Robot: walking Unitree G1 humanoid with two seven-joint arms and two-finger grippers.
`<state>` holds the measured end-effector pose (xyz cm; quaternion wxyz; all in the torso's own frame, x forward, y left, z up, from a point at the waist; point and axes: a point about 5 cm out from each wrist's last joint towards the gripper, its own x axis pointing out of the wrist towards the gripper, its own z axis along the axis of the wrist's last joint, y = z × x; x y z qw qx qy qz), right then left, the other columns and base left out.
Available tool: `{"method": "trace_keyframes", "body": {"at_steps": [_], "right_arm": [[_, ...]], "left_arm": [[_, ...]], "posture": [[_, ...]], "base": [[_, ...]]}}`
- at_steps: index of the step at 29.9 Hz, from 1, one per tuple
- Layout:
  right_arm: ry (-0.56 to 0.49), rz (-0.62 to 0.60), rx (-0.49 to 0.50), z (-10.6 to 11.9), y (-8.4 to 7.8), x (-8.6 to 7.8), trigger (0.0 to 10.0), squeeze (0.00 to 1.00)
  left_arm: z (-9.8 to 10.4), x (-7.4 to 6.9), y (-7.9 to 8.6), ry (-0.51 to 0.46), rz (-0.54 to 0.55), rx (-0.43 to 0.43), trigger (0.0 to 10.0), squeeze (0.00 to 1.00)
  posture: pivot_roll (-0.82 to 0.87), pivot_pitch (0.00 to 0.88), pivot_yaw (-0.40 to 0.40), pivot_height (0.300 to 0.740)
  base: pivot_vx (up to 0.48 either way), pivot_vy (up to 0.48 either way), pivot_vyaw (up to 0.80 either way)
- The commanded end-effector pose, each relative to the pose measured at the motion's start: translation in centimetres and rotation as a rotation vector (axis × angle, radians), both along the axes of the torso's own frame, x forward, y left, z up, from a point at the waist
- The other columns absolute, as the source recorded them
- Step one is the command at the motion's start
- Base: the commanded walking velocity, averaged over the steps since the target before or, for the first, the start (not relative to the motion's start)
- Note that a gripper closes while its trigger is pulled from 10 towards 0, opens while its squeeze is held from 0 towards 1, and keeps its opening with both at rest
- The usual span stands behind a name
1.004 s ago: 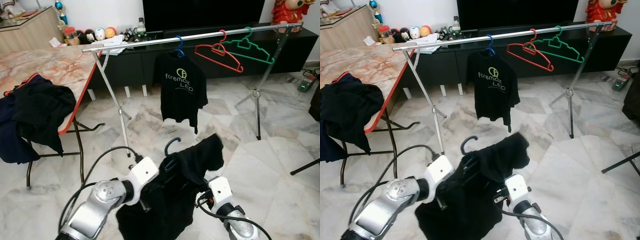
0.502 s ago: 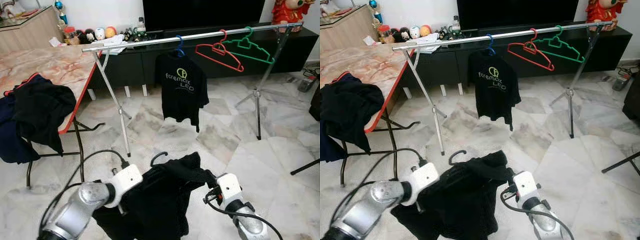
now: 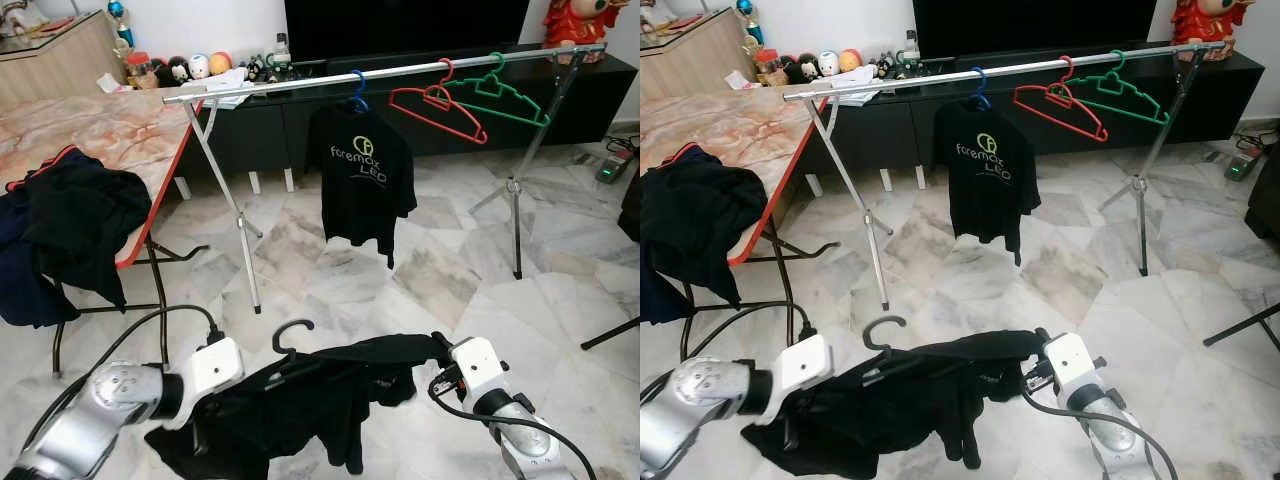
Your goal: Hang hanger
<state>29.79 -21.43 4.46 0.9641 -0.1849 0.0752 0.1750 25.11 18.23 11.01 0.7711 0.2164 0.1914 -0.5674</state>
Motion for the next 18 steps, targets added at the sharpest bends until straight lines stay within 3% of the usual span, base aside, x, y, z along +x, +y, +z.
{"method": "trace_keyframes", "body": {"at_steps": [1, 6, 12, 16, 18], "right_arm": [[0.020, -0.094, -0.023, -0.1, -1.9, -0.2, 0.0, 0.00], [0.031, -0.114, -0.039, -0.1, -2.7, -0.3, 0.0, 0.00], [0.068, -0.175, -0.087, -0.7, -3.7, -0.7, 0.0, 0.00], [0.080, -0.205, -0.106, -0.9, -4.2, -0.9, 0.0, 0.00], [0.074, -0.223, -0.086, -0.8, -4.3, -0.9, 0.0, 0.00]], "left_arm": [[1.3, 0.1, 1.6, -0.019, 0.020, 0.002, 10.0, 0.00], [3.0, 0.3, 1.7, -0.062, 0.036, -0.156, 10.0, 0.00], [4.6, 0.0, 1.3, -0.072, 0.002, -0.277, 10.0, 0.00], [4.6, 0.1, 1.5, -0.069, 0.018, -0.284, 10.0, 0.00], [3.5, 0.3, 1.7, -0.055, 0.037, -0.179, 10.0, 0.00]], "posture": [[-0.02, 0.088, 0.107, 0.740], [-0.03, 0.092, 0.105, 0.740], [-0.02, 0.094, 0.107, 0.740], [-0.02, 0.096, 0.108, 0.740], [-0.02, 0.097, 0.111, 0.740]], "base": [[0.000, 0.000, 0.00], [0.000, 0.000, 0.00], [0.000, 0.000, 0.00], [0.000, 0.000, 0.00], [0.000, 0.000, 0.00]]}}
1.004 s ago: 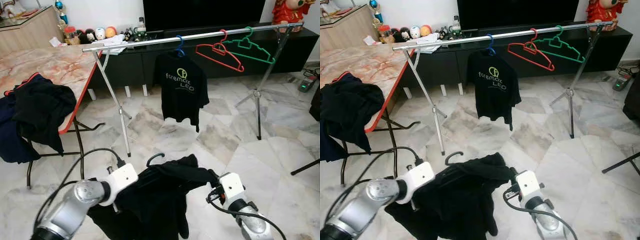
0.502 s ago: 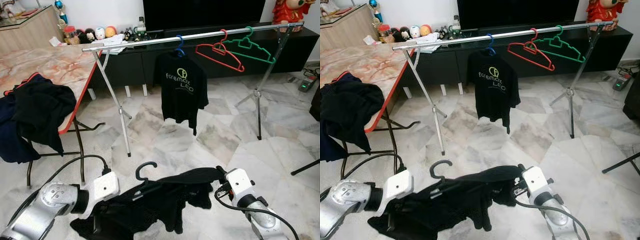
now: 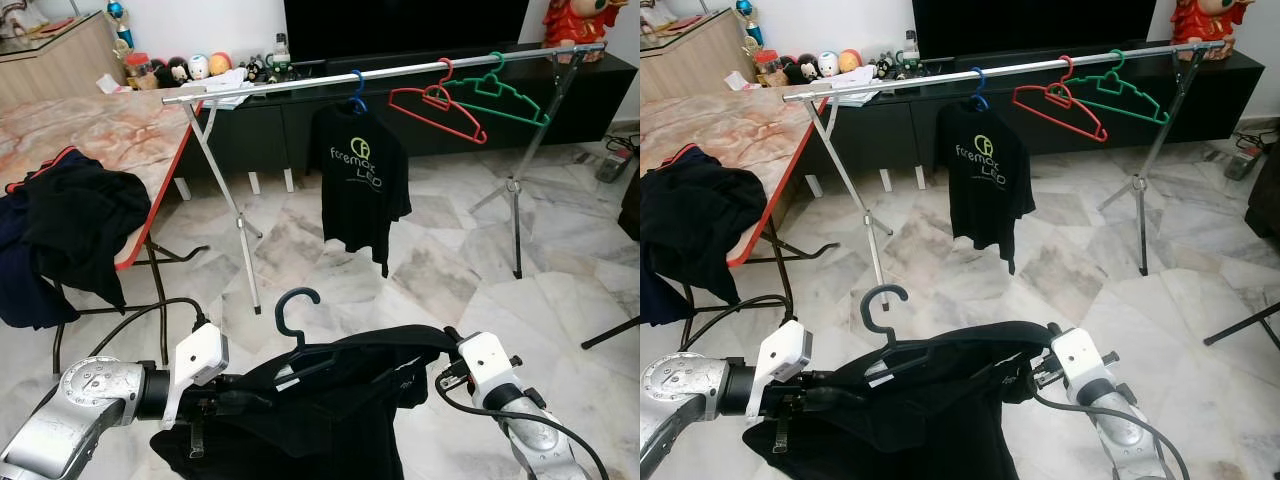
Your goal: Hang hanger
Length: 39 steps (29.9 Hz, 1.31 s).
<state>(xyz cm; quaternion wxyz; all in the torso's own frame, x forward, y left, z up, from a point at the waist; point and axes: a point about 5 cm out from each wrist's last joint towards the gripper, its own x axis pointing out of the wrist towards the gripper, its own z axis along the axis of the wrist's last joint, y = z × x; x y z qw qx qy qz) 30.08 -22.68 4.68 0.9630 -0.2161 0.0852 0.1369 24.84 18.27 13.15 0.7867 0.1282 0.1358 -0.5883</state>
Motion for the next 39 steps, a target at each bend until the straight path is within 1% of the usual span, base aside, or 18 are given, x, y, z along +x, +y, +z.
{"method": "trace_keyframes", "body": {"at_steps": [1, 4, 6, 7, 8, 9, 10, 11, 12, 15, 21, 23, 25, 28, 32, 33, 37, 39], "right_arm": [[0.069, -0.152, -0.002, -1.0, -2.9, -1.1, 0.0, 0.00], [0.065, -0.154, -0.015, -0.9, -2.8, -0.9, 0.0, 0.00], [0.066, -0.183, -0.028, -0.9, -3.0, -0.8, 0.0, 0.00], [0.061, -0.196, -0.022, -0.8, -3.2, -0.8, 0.0, 0.00], [0.061, -0.196, -0.022, -0.8, -3.2, -0.8, 0.0, 0.00], [0.055, -0.190, -0.006, -0.7, -3.0, -0.7, 0.0, 0.00], [0.055, -0.190, -0.006, -0.7, -3.0, -0.7, 0.0, 0.00], [0.044, -0.167, 0.012, -0.5, -2.4, -0.4, 0.0, 0.00], [0.034, -0.152, 0.023, -0.4, -2.1, -0.3, 0.0, 0.00], [-0.002, -0.094, 0.070, 0.1, -0.8, 0.2, 0.0, 0.00], [0.004, -0.002, 0.102, 0.1, 1.0, 0.4, 0.0, 0.00], [0.004, 0.016, 0.108, 0.1, 1.7, 0.6, 0.0, 0.00], [0.005, 0.015, 0.107, 0.1, 1.7, 0.6, 0.0, 0.00], [0.010, 0.007, 0.101, 0.1, 1.9, 0.9, 0.0, 0.00], [0.010, -0.006, 0.104, 0.2, 1.8, 1.0, 0.0, 0.00], [-0.002, -0.042, 0.122, 0.6, 1.6, 1.4, 0.0, 0.00], [-0.007, -0.151, 0.195, 1.0, 0.9, 2.0, 0.0, 0.00], [0.015, -0.319, 0.328, 1.1, -0.4, 2.4, 0.0, 0.00]], "left_arm": [[0.7, 0.6, 1.6, -0.063, 0.045, 0.086, 10.0, 0.00], [0.5, 0.3, 1.1, -0.060, 0.026, 0.059, 10.0, 0.00], [0.2, 0.1, 0.8, -0.045, -0.001, 0.104, 10.0, 0.00], [-0.6, -0.1, 0.8, -0.030, -0.018, 0.206, 10.0, 0.00], [-0.6, -0.1, 0.8, -0.030, -0.018, 0.206, 10.0, 0.00], [-1.9, 0.1, 1.1, -0.030, -0.016, 0.333, 10.0, 0.00], [-1.9, 0.1, 1.1, -0.030, -0.016, 0.333, 10.0, 0.00], [-3.3, 0.6, 1.4, -0.061, 0.005, 0.481, 10.0, 0.00], [-3.7, 1.0, 1.4, -0.083, 0.037, 0.510, 10.0, 0.00], [-4.0, 3.0, 0.1, -0.177, 0.181, 0.507, 10.0, 0.00], [-3.8, 3.6, -2.6, -0.286, 0.179, 0.481, 10.0, 0.00], [-3.5, 3.3, -4.0, -0.347, 0.095, 0.473, 10.0, 0.00], [-3.5, 3.0, -4.3, -0.368, 0.054, 0.472, 10.0, 0.00], [-3.4, 1.6, -4.6, -0.382, -0.115, 0.476, 10.0, 0.00], [-3.4, 1.2, -4.5, -0.371, -0.149, 0.470, 10.0, 0.00], [-3.2, 0.3, -4.5, -0.350, -0.219, 0.470, 10.0, 0.00], [-3.0, -0.3, -4.7, -0.348, -0.282, 0.468, 10.0, 0.00], [-2.7, -0.5, -5.0, -0.355, -0.301, 0.450, 10.0, 0.00]], "posture": [[-0.02, 0.098, 0.112, 0.740], [-0.02, 0.098, 0.112, 0.740], [-0.02, 0.099, 0.112, 0.740], [-0.02, 0.099, 0.112, 0.740], [-0.02, 0.099, 0.112, 0.740], [-0.01, 0.099, 0.113, 0.740], [-0.01, 0.099, 0.113, 0.740], [-0.02, 0.099, 0.113, 0.740], [-0.02, 0.100, 0.114, 0.740], [-0.02, 0.100, 0.114, 0.740], [-0.02, 0.099, 0.116, 0.740], [-0.02, 0.101, 0.115, 0.740], [-0.02, 0.100, 0.114, 0.740], [-0.01, 0.100, 0.115, 0.740], [-0.01, 0.100, 0.116, 0.740], [-0.01, 0.100, 0.115, 0.740], [-0.01, 0.099, 0.114, 0.740], [-0.01, 0.098, 0.111, 0.740]], "base": [[0.000, 0.000, 0.00], [0.000, 0.000, 0.00], [0.000, 0.000, 0.00], [0.000, 0.000, 0.00], [0.000, 0.000, 0.00], [0.000, 0.000, 0.00], [0.000, 0.000, 0.00], [0.000, 0.000, 0.00], [0.000, 0.000, 0.00], [0.000, 0.000, 0.00], [0.000, 0.000, 0.00], [0.000, 0.000, 0.00], [0.000, 0.000, 0.00], [0.000, 0.000, 0.00], [0.000, 0.000, 0.00], [0.000, 0.000, 0.00], [0.000, 0.000, 0.00], [0.000, 0.000, 0.00]]}}
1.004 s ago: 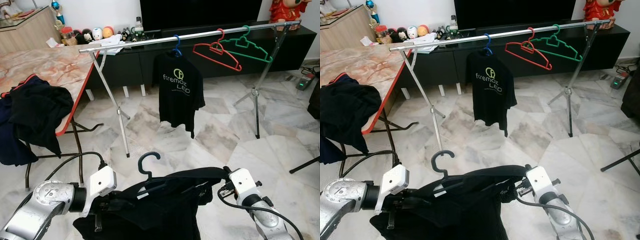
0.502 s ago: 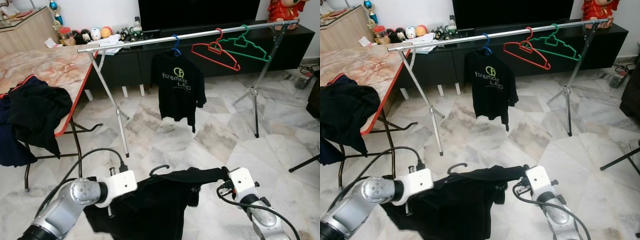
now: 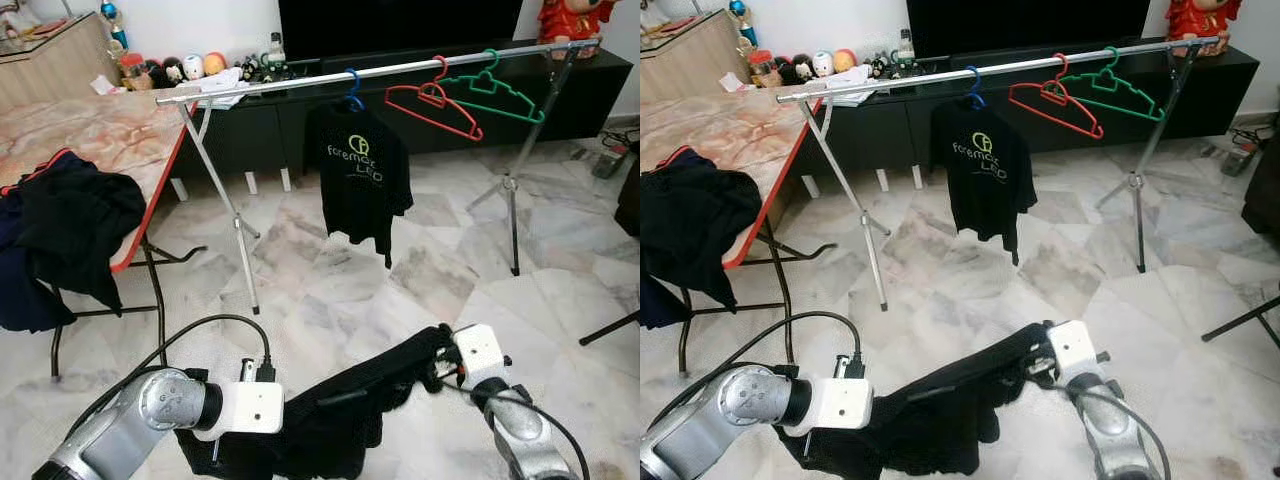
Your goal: Hang hanger
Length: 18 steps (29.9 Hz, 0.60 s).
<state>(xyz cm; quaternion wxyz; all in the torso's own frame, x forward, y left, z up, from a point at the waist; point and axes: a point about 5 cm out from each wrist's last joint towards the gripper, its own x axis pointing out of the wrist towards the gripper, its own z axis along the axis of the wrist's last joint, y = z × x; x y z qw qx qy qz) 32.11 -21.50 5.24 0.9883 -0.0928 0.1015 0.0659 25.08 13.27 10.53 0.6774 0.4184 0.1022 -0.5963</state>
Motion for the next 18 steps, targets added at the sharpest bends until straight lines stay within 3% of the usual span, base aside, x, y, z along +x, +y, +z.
{"method": "trace_keyframes", "body": {"at_steps": [1, 3, 4, 5, 6, 7, 8, 9, 10, 11, 12, 13, 14, 15, 18], "right_arm": [[0.010, -0.183, 0.126, 0.4, -1.7, 0.4, 0.0, 0.00], [0.037, -0.209, 0.148, 0.1, -1.9, 0.3, 0.0, 0.00], [0.109, -0.253, 0.184, -0.7, -2.0, 0.1, 0.0, 0.00], [0.168, -0.248, 0.204, -1.4, -1.6, -0.2, 1.5, 0.00], [0.168, -0.248, 0.204, -1.4, -1.6, -0.2, 1.5, 0.00], [0.238, -0.214, 0.227, -2.3, -0.8, -0.5, 7.6, 0.00], [0.238, -0.214, 0.227, -2.3, -0.8, -0.5, 7.6, 0.00], [0.250, -0.181, 0.228, -2.6, -0.4, -0.7, 10.0, 0.00], [0.253, -0.106, 0.233, -2.8, 0.7, -0.8, 10.0, 0.00], [0.256, -0.041, 0.243, -2.9, 1.4, -0.8, 10.0, 0.09], [0.256, -0.041, 0.243, -2.9, 1.4, -0.8, 10.0, 0.09], [0.282, 0.129, 0.234, -3.2, 3.0, -1.2, 10.0, 1.00], [0.282, 0.129, 0.234, -3.2, 3.0, -1.2, 10.0, 1.00], [0.310, 0.253, 0.196, -3.5, 3.8, -1.7, 10.0, 1.00], [0.354, 0.427, 0.122, -3.6, 4.2, -2.3, 10.0, 1.00]], "left_arm": [[0.0, -0.7, -0.1, 0.026, -0.070, 0.015, 10.0, 0.00], [0.0, -0.8, -0.2, 0.023, -0.074, 0.016, 10.0, 0.00], [0.2, -0.7, -0.4, 0.022, -0.074, 0.009, 10.0, 0.00], [0.2, -0.6, -0.5, 0.016, -0.072, 0.003, 10.0, 0.00], [0.2, -0.6, -0.5, 0.016, -0.072, 0.003, 10.0, 0.00], [0.4, -0.5, -0.6, 0.010, -0.069, -0.002, 10.0, 0.00], [0.4, -0.5, -0.6, 0.010, -0.069, -0.002, 10.0, 0.00], [0.4, -0.5, -0.7, 0.009, -0.065, -0.003, 10.0, 0.00], [0.5, -0.3, -0.7, 0.006, -0.053, -0.008, 10.0, 0.00], [0.5, -0.3, -0.7, 0.007, -0.045, -0.015, 10.0, 0.00], [0.5, -0.3, -0.7, 0.007, -0.045, -0.015, 10.0, 0.00], [0.4, -0.3, -0.7, 0.018, -0.034, -0.020, 10.0, 0.00], [0.4, -0.3, -0.7, 0.018, -0.034, -0.020, 10.0, 0.00], [0.3, -0.4, -0.6, 0.026, -0.030, -0.020, 10.0, 0.00], [0.1, -0.4, -0.6, 0.047, -0.019, -0.021, 10.0, 0.00]], "posture": [[-0.01, 0.098, 0.111, 0.740], [-0.01, 0.098, 0.111, 0.740], [-0.01, 0.095, 0.109, 0.740], [-0.01, 0.095, 0.109, 0.740], [-0.01, 0.095, 0.109, 0.740], [-0.01, 0.092, 0.109, 0.740], [-0.01, 0.092, 0.109, 0.740], [-0.01, 0.092, 0.109, 0.740], [0.00, 0.090, 0.106, 0.740], [0.00, 0.090, 0.106, 0.740], [0.00, 0.090, 0.106, 0.740], [0.00, 0.089, 0.106, 0.740], [0.00, 0.089, 0.106, 0.740], [0.00, 0.087, 0.105, 0.740], [-0.01, 0.081, 0.104, 0.740]], "base": [[0.000, 0.000, 0.00], [0.000, 0.000, 0.00], [0.000, 0.000, 0.00], [0.000, 0.000, 0.00], [0.000, 0.000, 0.00], [0.000, 0.000, 0.00], [0.000, 0.000, 0.00], [0.000, 0.000, 0.00], [0.000, 0.000, 0.00], [0.000, 0.000, 0.00], [0.000, 0.000, 0.00], [0.000, 0.000, 0.00], [0.000, 0.000, 0.00], [0.000, 0.000, 0.00], [0.000, 0.000, 0.00]]}}
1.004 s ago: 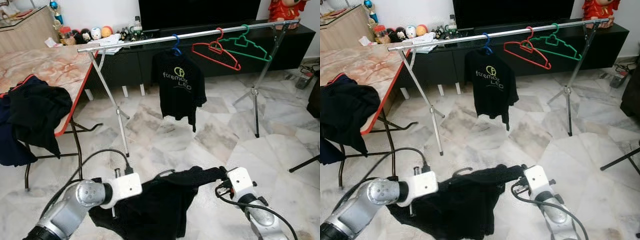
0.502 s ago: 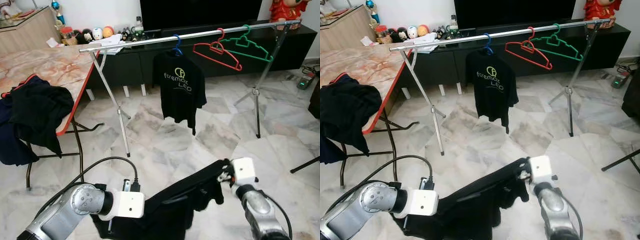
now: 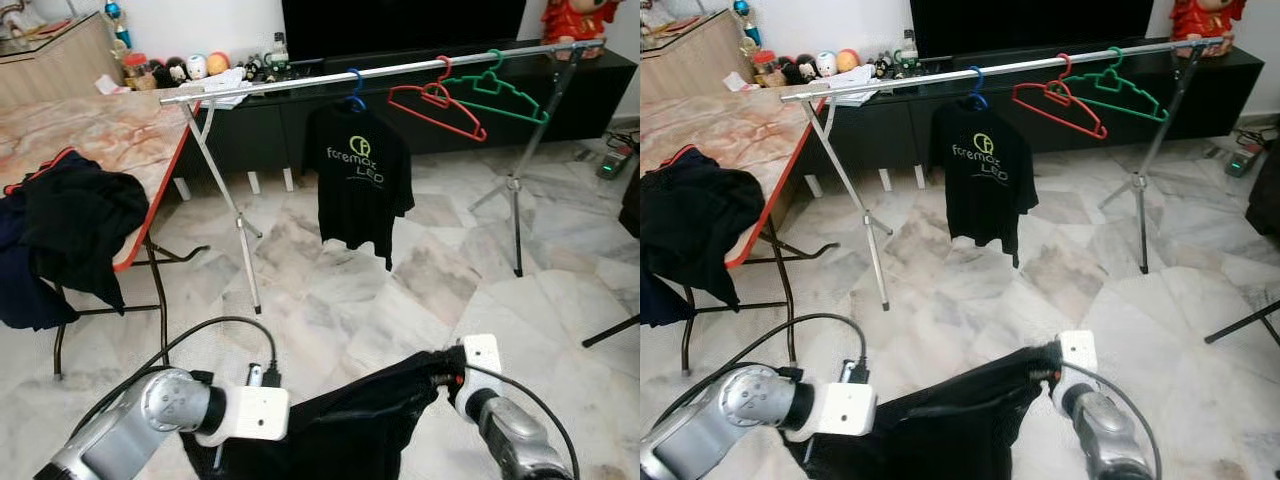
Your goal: Hang hanger
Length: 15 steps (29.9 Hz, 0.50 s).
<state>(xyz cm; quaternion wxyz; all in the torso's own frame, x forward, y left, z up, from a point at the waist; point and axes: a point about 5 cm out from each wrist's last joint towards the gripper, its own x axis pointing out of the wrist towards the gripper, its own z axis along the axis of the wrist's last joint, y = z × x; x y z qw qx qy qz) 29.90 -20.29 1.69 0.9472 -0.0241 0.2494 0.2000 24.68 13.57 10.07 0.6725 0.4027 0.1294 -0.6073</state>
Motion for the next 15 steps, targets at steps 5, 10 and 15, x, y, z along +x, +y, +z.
{"method": "trace_keyframes", "body": {"at_steps": [5, 10, 15], "right_arm": [[-0.015, 0.353, 0.016, 1.1, 2.5, 0.0, 10.0, 1.00], [-0.070, 0.468, 0.047, 2.6, 2.2, 0.1, 10.0, 1.00], [-0.117, 0.587, 0.093, 4.2, 2.1, 0.0, 10.0, 1.00]], "left_arm": [[0.0, 0.0, 0.0, 0.022, 0.000, 0.038, 10.0, 0.00], [-0.5, -0.2, 0.7, 0.075, 0.020, 0.109, 10.0, 0.00], [-0.7, -0.1, 0.5, 0.105, 0.063, 0.083, 10.0, 0.00]], "posture": [[-0.01, 0.067, 0.103, 0.740], [-0.01, 0.063, 0.098, 0.740], [-0.02, 0.054, 0.091, 0.740]], "base": [[0.000, 0.000, 0.00], [0.000, 0.000, 0.00], [0.000, 0.000, 0.00]]}}
